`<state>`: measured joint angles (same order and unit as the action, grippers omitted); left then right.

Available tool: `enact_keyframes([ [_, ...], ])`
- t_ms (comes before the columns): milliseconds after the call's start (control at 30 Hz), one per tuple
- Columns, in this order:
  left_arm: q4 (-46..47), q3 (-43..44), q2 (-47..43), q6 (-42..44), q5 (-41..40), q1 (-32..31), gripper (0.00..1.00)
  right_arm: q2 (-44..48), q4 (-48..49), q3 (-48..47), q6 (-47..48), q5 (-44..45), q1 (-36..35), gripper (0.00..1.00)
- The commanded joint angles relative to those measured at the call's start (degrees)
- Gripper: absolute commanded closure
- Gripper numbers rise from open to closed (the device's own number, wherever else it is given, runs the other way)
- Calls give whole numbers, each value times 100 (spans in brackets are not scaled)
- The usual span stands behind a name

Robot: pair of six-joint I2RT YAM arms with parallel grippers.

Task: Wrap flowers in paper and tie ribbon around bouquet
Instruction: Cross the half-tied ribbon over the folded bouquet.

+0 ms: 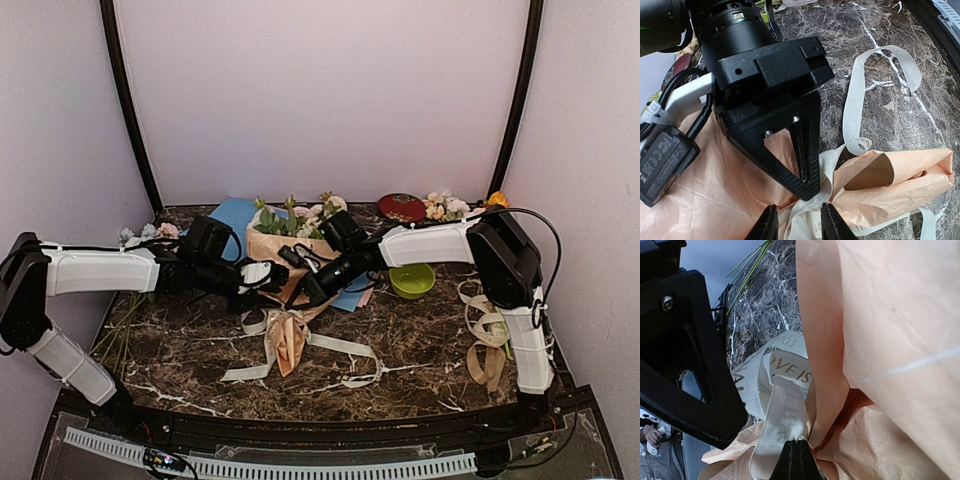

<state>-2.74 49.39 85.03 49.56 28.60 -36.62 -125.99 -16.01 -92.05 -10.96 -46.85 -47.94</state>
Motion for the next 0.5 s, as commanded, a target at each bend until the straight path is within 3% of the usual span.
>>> enact_keyframes([
  [0, -232, 113, 95, 324, 95, -78, 69, 299, 70, -173, 56, -61, 27, 100],
  [467, 207, -77, 65, 431, -612, -101, 82, 382, 544, -94, -310, -326, 39, 100],
])
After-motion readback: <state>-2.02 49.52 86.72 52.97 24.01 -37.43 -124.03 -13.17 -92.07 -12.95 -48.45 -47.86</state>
